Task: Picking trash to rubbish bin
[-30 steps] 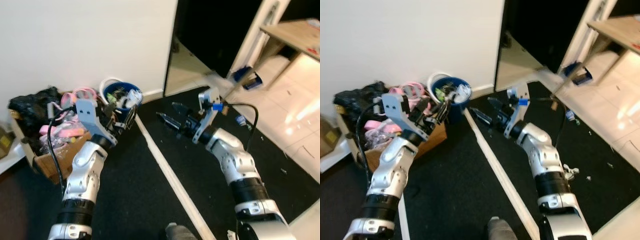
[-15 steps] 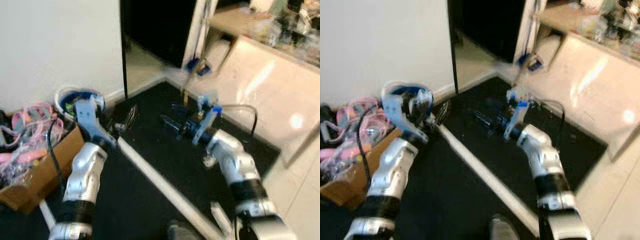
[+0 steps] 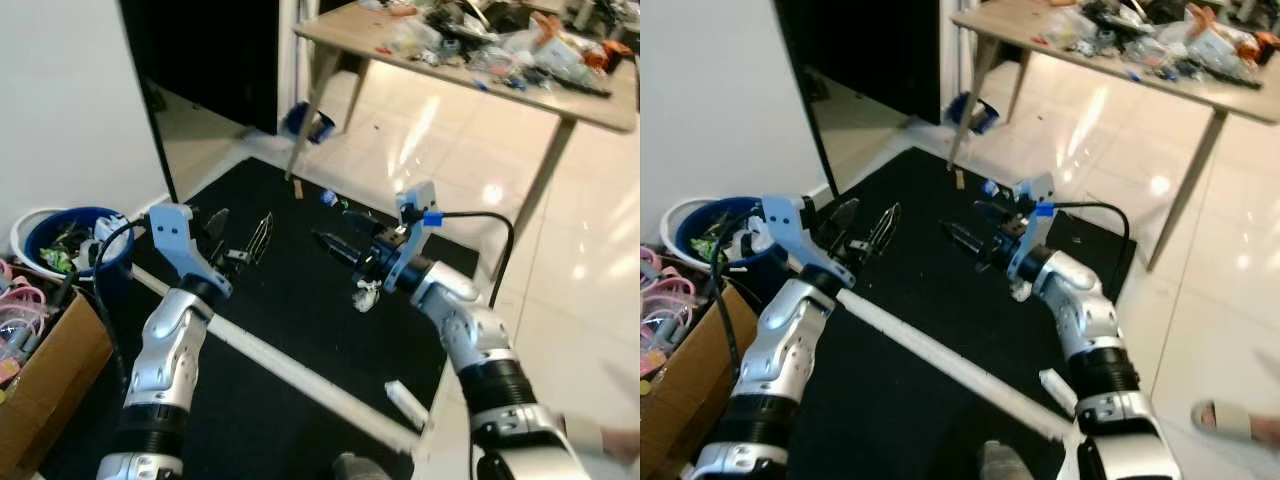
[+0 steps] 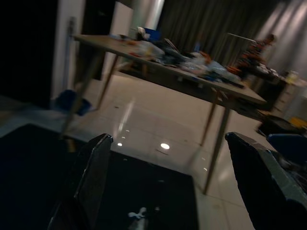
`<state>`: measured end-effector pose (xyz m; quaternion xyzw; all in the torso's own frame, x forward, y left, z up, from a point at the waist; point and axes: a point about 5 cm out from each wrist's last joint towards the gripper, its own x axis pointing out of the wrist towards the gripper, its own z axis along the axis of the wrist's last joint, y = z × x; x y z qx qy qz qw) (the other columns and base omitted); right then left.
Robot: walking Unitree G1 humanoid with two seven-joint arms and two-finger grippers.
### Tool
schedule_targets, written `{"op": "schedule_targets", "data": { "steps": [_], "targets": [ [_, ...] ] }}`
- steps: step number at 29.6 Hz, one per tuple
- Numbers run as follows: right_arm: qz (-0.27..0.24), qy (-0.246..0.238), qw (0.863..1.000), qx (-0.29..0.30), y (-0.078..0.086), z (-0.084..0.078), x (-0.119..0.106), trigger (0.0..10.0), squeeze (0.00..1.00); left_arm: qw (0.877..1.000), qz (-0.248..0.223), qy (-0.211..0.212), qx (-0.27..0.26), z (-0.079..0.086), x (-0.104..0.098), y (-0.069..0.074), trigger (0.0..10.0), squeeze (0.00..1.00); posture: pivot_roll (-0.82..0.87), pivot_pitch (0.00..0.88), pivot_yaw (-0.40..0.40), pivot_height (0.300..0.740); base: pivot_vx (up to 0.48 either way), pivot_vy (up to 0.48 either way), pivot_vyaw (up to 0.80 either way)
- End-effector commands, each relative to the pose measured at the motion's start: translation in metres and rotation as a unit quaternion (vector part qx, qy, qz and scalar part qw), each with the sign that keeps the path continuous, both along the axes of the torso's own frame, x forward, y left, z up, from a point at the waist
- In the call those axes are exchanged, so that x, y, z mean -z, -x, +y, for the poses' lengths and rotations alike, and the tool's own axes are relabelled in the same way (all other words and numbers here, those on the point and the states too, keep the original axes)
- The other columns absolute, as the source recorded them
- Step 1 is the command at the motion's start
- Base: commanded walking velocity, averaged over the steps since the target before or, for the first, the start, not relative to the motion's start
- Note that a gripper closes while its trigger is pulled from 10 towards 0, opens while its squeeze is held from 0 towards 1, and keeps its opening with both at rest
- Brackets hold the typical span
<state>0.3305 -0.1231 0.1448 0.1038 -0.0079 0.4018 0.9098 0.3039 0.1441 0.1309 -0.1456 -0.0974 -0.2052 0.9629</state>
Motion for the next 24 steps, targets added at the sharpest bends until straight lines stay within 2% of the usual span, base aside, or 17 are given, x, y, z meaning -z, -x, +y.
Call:
{"op": "schedule_targets", "data": {
  "steps": [1, 10, 14, 24],
  "targets": [
    [0.001, 0.005, 1.0, 0.002, 0.0002, -0.002, 0.0004, 10.0, 0.0, 1.0, 0.001, 0.0, 0.006, -0.0031, 0.0001, -0.0002, 10.0, 0.0, -0.05, 0.0, -0.017, 0.74, 0.0, 0.0, -0.79],
    [0.001, 0.002, 1.0, 0.003, 0.0003, -0.0022, 0.0001, 10.0, 0.0, 1.0, 0.001, 0.001, 0.008, -0.0034, 0.0, 0.0, 10.0, 0.0, -0.05, 0.0, -0.017, 0.74, 0.0, 0.0, -0.79],
    [-0.003, -0.005, 1.0, 0.004, 0.0, -0.0028, -0.0012, 10.0, 0.0, 1.0, -0.009, 0.002, 0.014, -0.0046, -0.0022, 0.0002, 10.0, 0.0, -0.05, 0.0, -0.018, 0.74, 0.294, 0.0, 0.0],
    [-0.004, -0.005, 1.0, 0.005, 0.0002, -0.003, -0.0015, 10.0, 0.0, 1.0, -0.012, -0.001, 0.019, -0.0053, -0.0026, 0.0003, 10.0, 0.0, -0.05, 0.0, -0.018, 0.74, 0.473, 0.0, 0.0]
  ]
}}
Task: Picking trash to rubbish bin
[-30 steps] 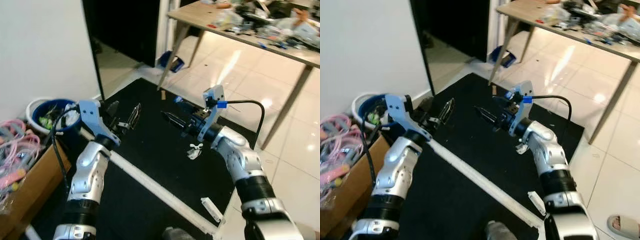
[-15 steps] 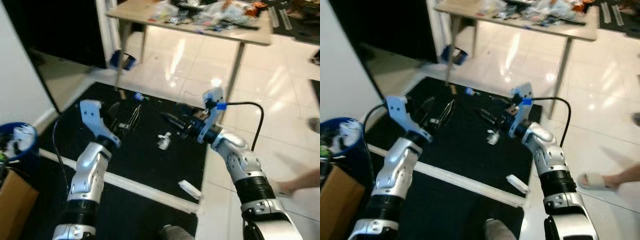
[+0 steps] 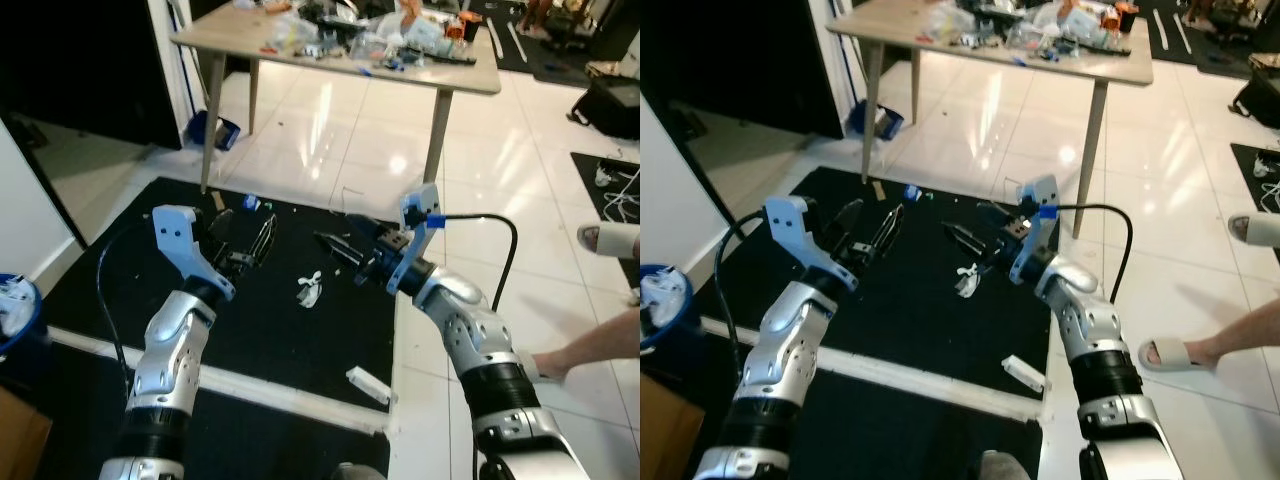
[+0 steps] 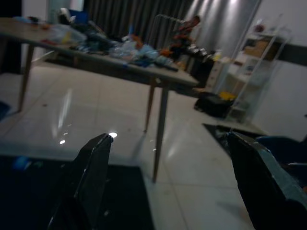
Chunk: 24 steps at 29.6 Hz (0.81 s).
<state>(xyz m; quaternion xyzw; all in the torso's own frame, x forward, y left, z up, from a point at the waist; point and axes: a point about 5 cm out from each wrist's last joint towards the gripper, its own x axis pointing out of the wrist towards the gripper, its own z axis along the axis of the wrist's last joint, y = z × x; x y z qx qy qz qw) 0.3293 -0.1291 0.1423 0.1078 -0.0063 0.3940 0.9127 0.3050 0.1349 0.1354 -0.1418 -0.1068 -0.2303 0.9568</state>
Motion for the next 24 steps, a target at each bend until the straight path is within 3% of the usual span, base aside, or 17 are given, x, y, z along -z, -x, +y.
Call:
{"op": "schedule_targets", "data": {
  "steps": [1, 18, 24],
  "targets": [
    [-0.008, -0.002, 1.0, -0.003, -0.001, 0.003, -0.004, 10.0, 0.0, 1.0, 0.002, 0.003, -0.005, 0.0039, 0.0019, 0.0014, 10.0, 0.0, -0.05, 0.0, -0.018, 0.74, 0.48, 0.0, 0.0],
    [-0.007, 0.006, 1.0, -0.004, -0.0013, 0.0034, -0.0027, 10.0, 0.0, 1.0, 0.001, 0.002, 0.0, 0.0027, 0.0028, 0.0012, 10.0, 0.0, -0.05, 0.0, -0.016, 0.74, 0.48, 0.0, 0.0],
    [-0.004, 0.008, 1.0, -0.005, -0.0012, 0.0041, -0.0017, 10.0, 0.0, 1.0, 0.0, 0.002, 0.002, 0.0026, 0.0033, 0.0013, 10.0, 0.0, -0.05, 0.0, -0.015, 0.74, 0.48, 0.0, -0.77]
  ]
}}
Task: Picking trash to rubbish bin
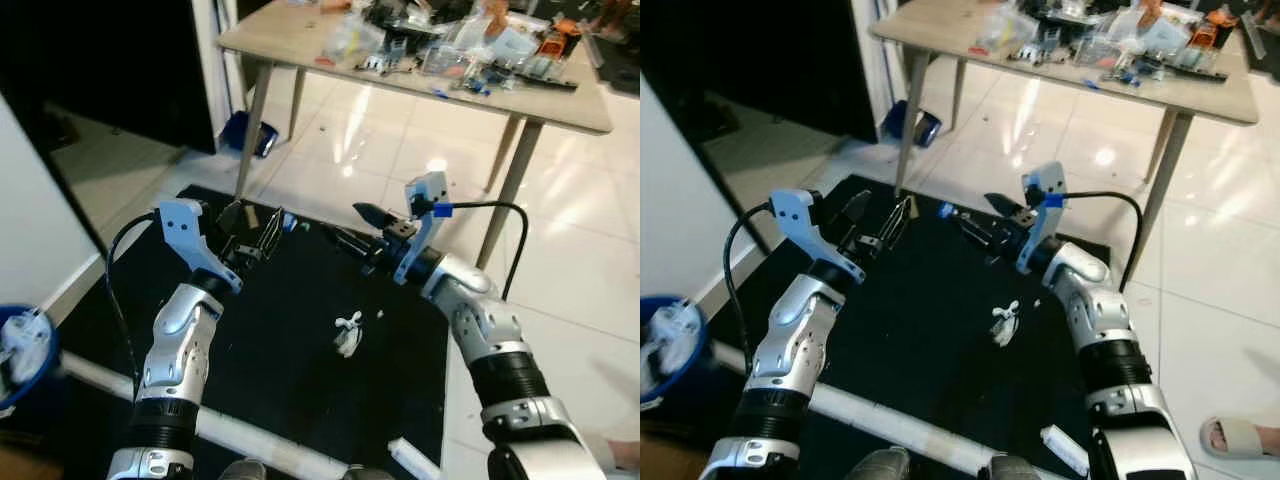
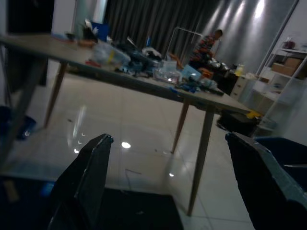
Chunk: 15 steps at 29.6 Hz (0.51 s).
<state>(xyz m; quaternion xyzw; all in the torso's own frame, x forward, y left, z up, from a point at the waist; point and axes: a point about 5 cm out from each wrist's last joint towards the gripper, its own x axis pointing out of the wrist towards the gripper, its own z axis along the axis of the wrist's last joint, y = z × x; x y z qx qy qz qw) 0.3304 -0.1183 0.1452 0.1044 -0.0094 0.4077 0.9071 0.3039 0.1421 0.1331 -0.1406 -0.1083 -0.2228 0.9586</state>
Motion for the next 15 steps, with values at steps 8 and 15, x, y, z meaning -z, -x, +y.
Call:
{"op": "schedule_targets", "data": {
  "steps": [8, 15],
  "targets": [
    [-0.001, 0.001, 1.0, 0.011, 0.0, -0.0072, 0.0005, 10.0, 0.0, 1.0, 0.0, 0.002, 0.01, -0.0045, 0.0011, 0.0005, 10.0, 0.0, -0.05, 0.0, -0.017, 0.74, 0.48, 0.0, 0.0],
    [-0.002, 0.0, 1.0, 0.011, -0.0001, -0.0074, 0.0, 10.0, 0.0, 1.0, -0.001, 0.002, 0.01, -0.0045, 0.001, 0.0007, 10.0, 0.0, -0.05, 0.0, -0.017, 0.74, 0.48, 0.0, 0.0]
  ]
}}
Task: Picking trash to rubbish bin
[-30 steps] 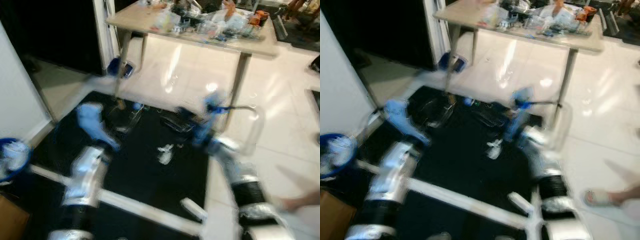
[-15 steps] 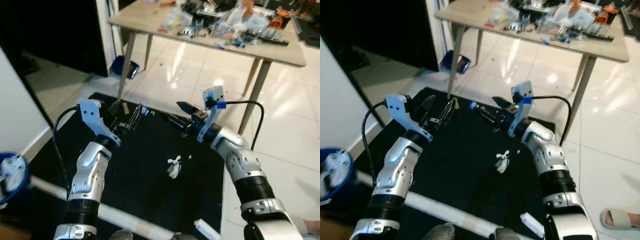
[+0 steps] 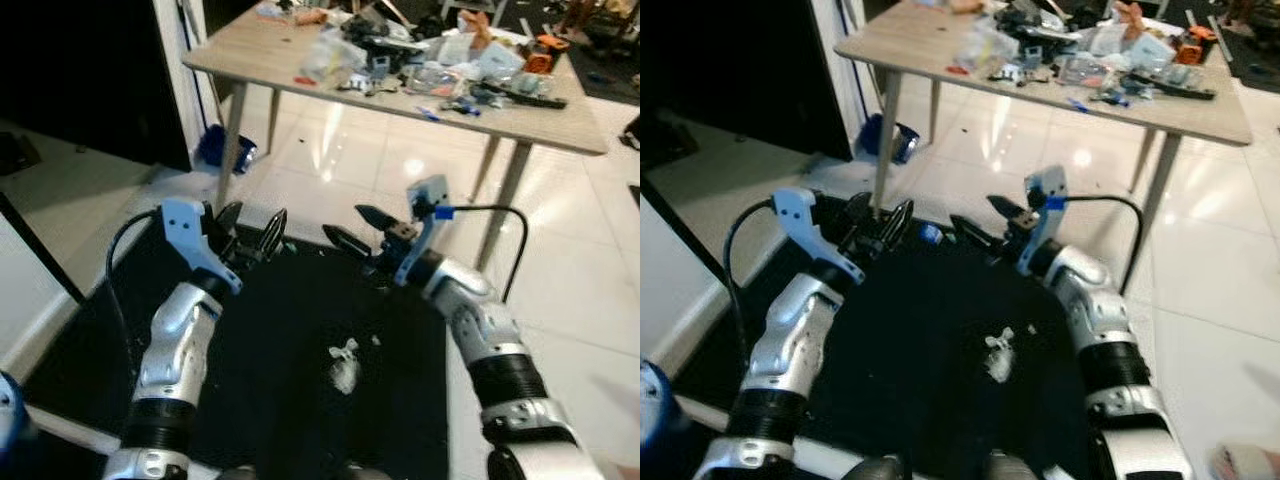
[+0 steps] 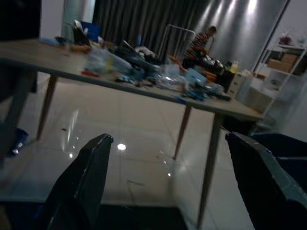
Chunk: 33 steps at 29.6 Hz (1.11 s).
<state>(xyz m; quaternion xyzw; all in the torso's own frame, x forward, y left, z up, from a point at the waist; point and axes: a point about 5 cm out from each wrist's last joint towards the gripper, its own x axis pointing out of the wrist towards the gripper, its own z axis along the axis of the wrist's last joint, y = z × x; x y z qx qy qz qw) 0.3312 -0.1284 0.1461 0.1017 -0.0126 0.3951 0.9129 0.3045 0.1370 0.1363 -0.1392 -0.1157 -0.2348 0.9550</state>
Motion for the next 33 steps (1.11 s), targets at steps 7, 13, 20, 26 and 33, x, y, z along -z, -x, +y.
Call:
{"op": "schedule_targets", "data": {
  "steps": [7, 13, 20, 26, 33],
  "targets": [
    [0.002, 0.005, 1.0, -0.003, 0.0004, 0.0029, 0.001, 10.0, 0.0, 1.0, 0.007, 0.003, -0.001, 0.0006, 0.0036, 0.0009, 10.0, 0.0, -0.05, 0.0, -0.018, 0.74, 0.48, 0.0, -0.1],
    [0.003, 0.005, 1.0, -0.004, 0.0004, 0.0031, 0.0012, 10.0, 0.0, 1.0, 0.007, 0.003, -0.001, 0.0006, 0.0036, 0.0009, 10.0, 0.0, -0.05, 0.0, -0.018, 0.74, 0.48, 0.0, -0.73],
    [0.005, 0.004, 1.0, -0.004, 0.0005, 0.003, 0.0016, 10.0, 0.0, 1.0, 0.006, 0.003, 0.0, 0.0008, 0.0033, 0.0011, 10.0, 0.0, -0.05, 0.0, -0.018, 0.74, 0.48, 0.0, -0.77],
    [0.004, 0.004, 1.0, -0.003, 0.0005, 0.0028, 0.0013, 10.0, 0.0, 1.0, 0.005, 0.003, 0.0, 0.0008, 0.0031, 0.0012, 10.0, 0.0, -0.05, 0.0, -0.018, 0.74, 0.48, 0.0, -0.77],
    [0.004, 0.0, 1.0, -0.002, 0.0005, 0.0026, 0.0009, 10.0, 0.0, 1.0, 0.005, 0.003, 0.001, 0.0005, 0.003, 0.0013, 10.0, 0.0, -0.05, 0.0, -0.018, 0.74, 0.48, 0.0, -0.21]
  ]
}}
